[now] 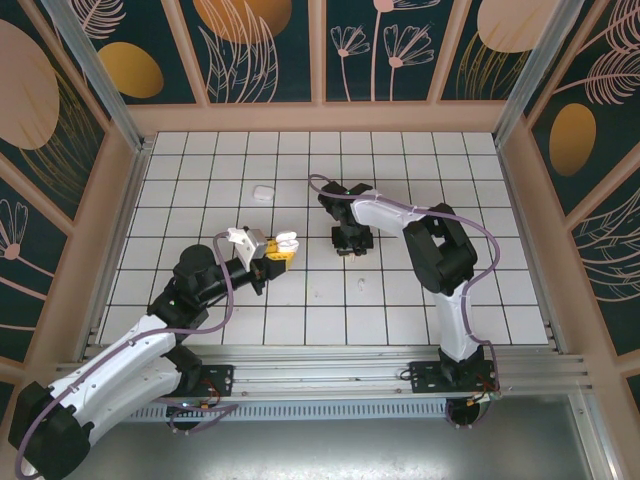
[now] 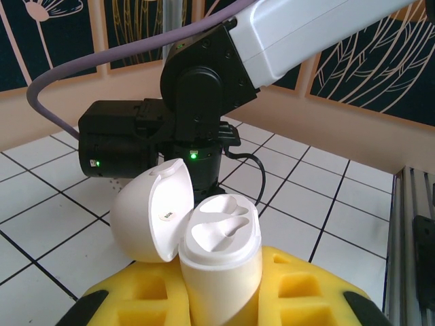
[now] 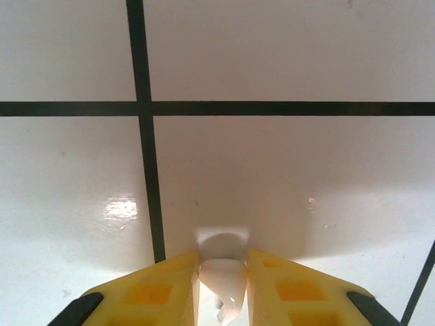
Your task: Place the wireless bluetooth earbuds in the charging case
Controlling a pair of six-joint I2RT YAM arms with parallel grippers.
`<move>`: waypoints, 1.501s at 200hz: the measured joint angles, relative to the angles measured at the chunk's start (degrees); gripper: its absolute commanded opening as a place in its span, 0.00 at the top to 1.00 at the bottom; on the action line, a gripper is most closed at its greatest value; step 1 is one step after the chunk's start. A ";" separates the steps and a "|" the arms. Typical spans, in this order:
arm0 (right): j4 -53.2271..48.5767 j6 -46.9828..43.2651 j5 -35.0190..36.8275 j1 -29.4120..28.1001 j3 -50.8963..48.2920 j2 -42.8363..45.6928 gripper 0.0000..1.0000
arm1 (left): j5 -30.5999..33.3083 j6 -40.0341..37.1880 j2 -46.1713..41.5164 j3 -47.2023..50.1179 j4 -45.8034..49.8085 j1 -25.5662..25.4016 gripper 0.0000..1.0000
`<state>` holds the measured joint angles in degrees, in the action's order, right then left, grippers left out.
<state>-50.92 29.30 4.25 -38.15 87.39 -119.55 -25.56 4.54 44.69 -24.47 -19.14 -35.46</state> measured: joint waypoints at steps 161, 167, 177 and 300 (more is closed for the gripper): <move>12.81 -2.45 -0.72 0.00 -9.79 23.41 0.81 | -8.11 0.74 9.09 1.95 -10.49 0.00 1.00; 13.55 -2.64 -0.94 0.00 -10.32 24.33 0.81 | -8.13 0.92 9.27 1.95 -11.13 0.00 1.00; 14.91 -3.10 -1.49 -0.02 -11.32 26.05 0.81 | -8.15 1.09 9.49 1.95 -12.15 0.00 1.00; 28.26 -12.41 -2.12 -6.88 -16.98 44.41 0.81 | -10.29 1.79 18.75 -2.29 -20.00 0.00 1.00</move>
<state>-22.65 16.88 2.13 -45.04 70.41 -75.13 -35.86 6.33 63.44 -26.76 -39.13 -35.46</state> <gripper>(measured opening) 0.189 0.174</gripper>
